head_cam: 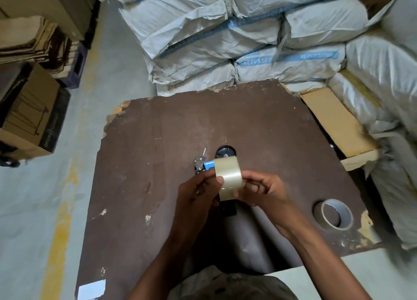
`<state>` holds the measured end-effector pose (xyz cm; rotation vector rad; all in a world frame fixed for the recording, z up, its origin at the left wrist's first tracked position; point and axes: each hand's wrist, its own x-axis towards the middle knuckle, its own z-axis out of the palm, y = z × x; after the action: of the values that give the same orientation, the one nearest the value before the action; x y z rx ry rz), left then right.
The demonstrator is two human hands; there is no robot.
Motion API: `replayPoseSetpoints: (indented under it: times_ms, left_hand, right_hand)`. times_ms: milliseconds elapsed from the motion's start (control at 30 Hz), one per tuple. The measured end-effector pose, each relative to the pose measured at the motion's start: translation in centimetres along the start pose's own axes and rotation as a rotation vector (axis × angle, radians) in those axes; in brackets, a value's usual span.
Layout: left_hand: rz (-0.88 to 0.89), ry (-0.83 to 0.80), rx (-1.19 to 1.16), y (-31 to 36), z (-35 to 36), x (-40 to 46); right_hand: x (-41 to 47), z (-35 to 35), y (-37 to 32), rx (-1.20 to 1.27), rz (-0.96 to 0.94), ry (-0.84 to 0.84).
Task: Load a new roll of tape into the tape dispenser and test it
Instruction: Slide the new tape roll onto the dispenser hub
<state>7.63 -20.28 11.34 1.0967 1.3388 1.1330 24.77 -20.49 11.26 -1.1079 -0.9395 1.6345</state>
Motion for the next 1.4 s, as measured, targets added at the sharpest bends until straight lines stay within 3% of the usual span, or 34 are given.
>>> replayPoseSetpoints:
  times_ms: [233, 433, 567, 833, 900, 1100, 1400]
  left_hand:
    - [-0.005, -0.098, 0.021, -0.2, -0.5, -1.0]
    - [0.016, -0.137, -0.027, 0.3, -1.0, -1.3]
    - [-0.083, -0.125, -0.118, -0.1, -1.0, -1.3]
    - [0.029, -0.290, -0.019, 0.1, -0.7, -2.1]
    - [0.051, -0.276, -0.021, 0.0, -0.4, -2.4]
    - [0.057, -0.206, -0.005, -0.5, -0.7, -2.0]
    - [0.066, -0.216, 0.157, -1.5, -0.4, -1.9]
  right_hand:
    - [-0.5, 0.0, 0.6, -0.057, 0.021, 0.112]
    - [-1.2, 0.0, 0.3, -0.013, 0.035, -0.009]
    - [-1.3, 0.7, 0.1, -0.113, -0.023, 0.001]
    - [-0.9, 2.8, -0.1, -0.170, -0.084, 0.307]
    - [-0.7, 2.7, 0.0, -0.228, -0.104, 0.325]
    - [-0.9, 1.9, -0.2, -0.155, -0.004, 0.132]
    - [-0.3, 3.0, 0.9, -0.237, -0.051, 0.355]
